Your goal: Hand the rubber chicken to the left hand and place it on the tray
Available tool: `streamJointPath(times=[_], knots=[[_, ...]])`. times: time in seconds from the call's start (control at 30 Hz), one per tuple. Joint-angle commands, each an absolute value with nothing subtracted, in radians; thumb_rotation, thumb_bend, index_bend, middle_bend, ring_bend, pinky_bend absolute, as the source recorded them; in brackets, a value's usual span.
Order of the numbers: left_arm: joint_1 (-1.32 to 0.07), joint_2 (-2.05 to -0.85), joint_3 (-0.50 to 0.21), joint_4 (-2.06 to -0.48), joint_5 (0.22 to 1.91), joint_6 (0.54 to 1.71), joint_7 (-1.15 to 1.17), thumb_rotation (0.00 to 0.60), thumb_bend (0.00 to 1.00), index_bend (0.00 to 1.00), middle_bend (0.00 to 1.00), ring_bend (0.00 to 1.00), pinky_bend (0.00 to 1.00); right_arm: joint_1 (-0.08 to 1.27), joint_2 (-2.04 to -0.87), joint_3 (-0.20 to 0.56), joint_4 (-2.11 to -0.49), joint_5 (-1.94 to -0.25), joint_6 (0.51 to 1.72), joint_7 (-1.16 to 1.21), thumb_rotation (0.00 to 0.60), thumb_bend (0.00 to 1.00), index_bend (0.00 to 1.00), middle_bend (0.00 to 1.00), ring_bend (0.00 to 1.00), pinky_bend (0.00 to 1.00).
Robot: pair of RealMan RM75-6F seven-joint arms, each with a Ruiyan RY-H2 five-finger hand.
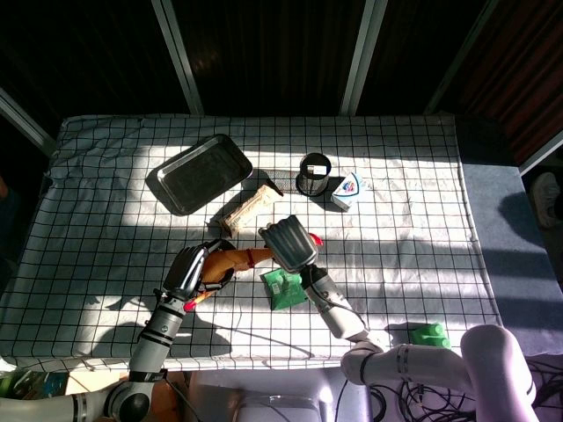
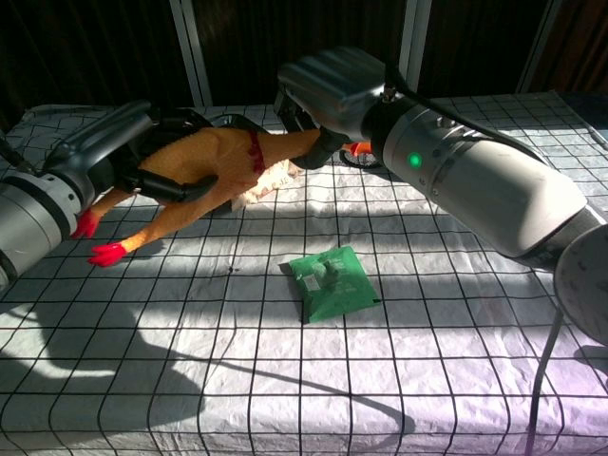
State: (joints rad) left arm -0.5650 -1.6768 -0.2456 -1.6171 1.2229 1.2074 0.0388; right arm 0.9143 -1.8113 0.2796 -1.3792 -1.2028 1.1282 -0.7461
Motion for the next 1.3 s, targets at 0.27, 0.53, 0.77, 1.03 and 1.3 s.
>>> streamJointPath(times=[0.27, 0.53, 0.77, 1.03, 1.3], knots=[[-0.582, -1.623, -0.209, -1.626, 1.248, 1.111, 0.005, 0.600, 0.51, 0.33, 0.48, 0.42, 0.60, 0.914, -1.810, 0.277, -1.377, -1.199, 1.129, -0.746, 0.600, 0.29, 0.90, 0.73, 0.93, 0.95], [-0.577, -1.579, -0.198, -1.598, 1.357, 1.130, -0.139, 0.600, 0.31, 0.00, 0.00, 0.00, 0.13, 0.902, -1.800, 0.268, -1.359, -1.190, 1.128, -0.740, 0.600, 0.30, 0.90, 0.73, 0.93, 0.95], [-0.545, -1.482, -0.199, -1.568, 1.426, 1.206, -0.191, 0.600, 0.29, 0.00, 0.00, 0.00, 0.08, 0.895, -1.799, 0.270, -1.287, -1.170, 1.111, -0.709, 0.600, 0.30, 0.90, 0.73, 0.93, 0.95], [-0.528, -1.386, -0.183, -1.586, 1.408, 1.163, -0.296, 0.600, 0.28, 0.00, 0.00, 0.00, 0.08, 0.905, -1.828, 0.288, -1.187, -1.166, 1.089, -0.622, 0.600, 0.29, 0.90, 0.73, 0.93, 0.96], [-0.600, -1.431, -0.184, -1.596, 1.407, 1.049, -0.387, 0.600, 0.27, 0.00, 0.00, 0.00, 0.08, 0.923, -1.865, 0.289, -1.179, -1.191, 1.102, -0.620, 0.600, 0.29, 0.90, 0.73, 0.93, 0.96]])
